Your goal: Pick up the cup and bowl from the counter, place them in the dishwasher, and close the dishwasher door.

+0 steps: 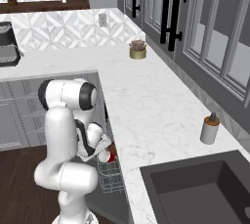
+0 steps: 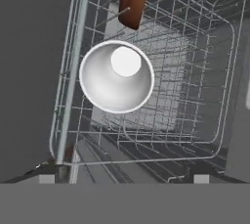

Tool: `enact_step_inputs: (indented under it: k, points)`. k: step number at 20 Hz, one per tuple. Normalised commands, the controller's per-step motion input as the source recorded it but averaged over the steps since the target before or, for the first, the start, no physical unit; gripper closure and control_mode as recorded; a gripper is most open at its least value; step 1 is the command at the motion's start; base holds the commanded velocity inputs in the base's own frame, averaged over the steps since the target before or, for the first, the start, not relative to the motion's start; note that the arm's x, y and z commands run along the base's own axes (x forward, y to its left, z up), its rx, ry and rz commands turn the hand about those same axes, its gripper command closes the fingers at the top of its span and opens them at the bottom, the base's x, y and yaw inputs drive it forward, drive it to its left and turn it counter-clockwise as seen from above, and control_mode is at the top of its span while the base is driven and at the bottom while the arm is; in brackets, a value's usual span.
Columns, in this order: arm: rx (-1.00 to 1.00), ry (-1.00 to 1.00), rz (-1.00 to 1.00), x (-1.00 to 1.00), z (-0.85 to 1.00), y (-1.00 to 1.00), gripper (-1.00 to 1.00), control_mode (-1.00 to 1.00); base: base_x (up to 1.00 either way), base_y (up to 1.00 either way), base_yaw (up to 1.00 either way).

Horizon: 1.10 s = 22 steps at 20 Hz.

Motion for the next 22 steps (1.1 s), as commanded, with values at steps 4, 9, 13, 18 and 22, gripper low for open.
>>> enact_step_inputs:
  k: [4, 9, 13, 18, 22]
  points:
    - [0.01, -0.02, 0.0, -0.7, 1.0, 0.52, -1.0, -1.0, 0.0, 0.0, 0.0]
    - [0.05, 0.01, 0.0, -0.41, 1.0, 0.9, -1.0, -1.0, 0.0, 0.0, 0.0]
    - [0.04, 0.09, 0.0, 0.0, 1.0, 1.0, -1.0, -1.0, 0.0, 0.0, 0.0]
    - [-0.01, 0.13, 0.0, 0.02, 0.91, 0.94, -1.0, -1.0, 0.0, 0.0, 0.0]
    - [-0.18, 0.13, 0.0, 0.0, 0.1, 0.92, -1.0, -1.0, 0.0, 0.0, 0.0]
